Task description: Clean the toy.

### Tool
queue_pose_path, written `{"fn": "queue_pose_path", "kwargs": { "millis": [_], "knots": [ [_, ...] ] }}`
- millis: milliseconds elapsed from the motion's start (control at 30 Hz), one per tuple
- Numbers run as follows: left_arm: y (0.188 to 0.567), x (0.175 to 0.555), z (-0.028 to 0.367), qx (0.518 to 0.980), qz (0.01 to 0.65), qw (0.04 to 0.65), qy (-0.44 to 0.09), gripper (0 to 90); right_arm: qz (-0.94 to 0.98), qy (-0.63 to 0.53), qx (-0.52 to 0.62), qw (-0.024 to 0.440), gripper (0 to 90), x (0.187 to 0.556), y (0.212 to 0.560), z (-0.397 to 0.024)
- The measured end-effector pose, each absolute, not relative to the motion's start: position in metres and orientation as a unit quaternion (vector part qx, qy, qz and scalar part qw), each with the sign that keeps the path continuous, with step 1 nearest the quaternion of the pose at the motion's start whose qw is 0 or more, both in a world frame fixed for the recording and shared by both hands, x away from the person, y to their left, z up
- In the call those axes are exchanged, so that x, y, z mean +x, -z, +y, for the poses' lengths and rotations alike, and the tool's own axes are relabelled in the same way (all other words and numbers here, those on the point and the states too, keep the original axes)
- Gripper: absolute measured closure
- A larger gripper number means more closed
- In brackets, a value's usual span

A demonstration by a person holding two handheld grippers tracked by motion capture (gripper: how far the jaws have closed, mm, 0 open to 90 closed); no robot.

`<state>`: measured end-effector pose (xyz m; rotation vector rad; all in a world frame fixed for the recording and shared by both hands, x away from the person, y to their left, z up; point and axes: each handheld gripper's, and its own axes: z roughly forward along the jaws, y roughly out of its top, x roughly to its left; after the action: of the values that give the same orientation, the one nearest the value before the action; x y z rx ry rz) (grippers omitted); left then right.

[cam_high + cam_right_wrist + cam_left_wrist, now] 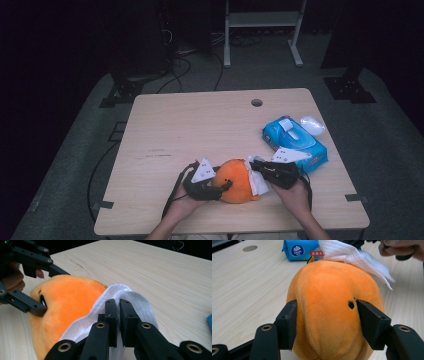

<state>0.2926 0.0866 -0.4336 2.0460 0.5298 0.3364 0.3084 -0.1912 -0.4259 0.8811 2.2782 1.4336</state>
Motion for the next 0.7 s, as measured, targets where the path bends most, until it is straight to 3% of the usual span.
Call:
{"fn": "queue_pose_path", "kwargs": {
  "millis": [100,167,200,300,367,533,700],
  "knots": [
    [0.431,0.293,0.083,0.827,0.22,0.496,-0.146,17.9,0.798,-0.499,0.301,0.158,84.4,0.306,0.425,-0.187],
    [0.429,0.291,0.081,0.824,0.211,0.504,-0.151,16.1,0.798,-0.506,0.29,0.153,84.3,0.303,0.424,-0.182],
    [0.429,0.29,0.08,0.827,0.207,0.499,-0.157,17.1,0.799,-0.51,0.282,0.15,84.2,0.302,0.422,-0.179],
    [0.43,0.289,0.082,0.835,0.203,0.485,-0.165,34.3,0.807,-0.503,0.264,0.163,84.2,0.3,0.418,-0.175],
    [0.431,0.291,0.085,0.835,0.215,0.48,-0.161,37.9,0.802,-0.504,0.282,0.153,84.3,0.304,0.421,-0.183],
    [0.436,0.304,0.101,0.824,0.266,0.481,-0.138,39.1,0.797,-0.5,0.31,0.135,84.3,0.309,0.428,-0.194],
    [0.439,0.308,0.107,0.82,0.28,0.481,-0.132,39.8,0.812,-0.509,0.254,0.132,84.3,0.293,0.42,-0.172]
  ]
}}
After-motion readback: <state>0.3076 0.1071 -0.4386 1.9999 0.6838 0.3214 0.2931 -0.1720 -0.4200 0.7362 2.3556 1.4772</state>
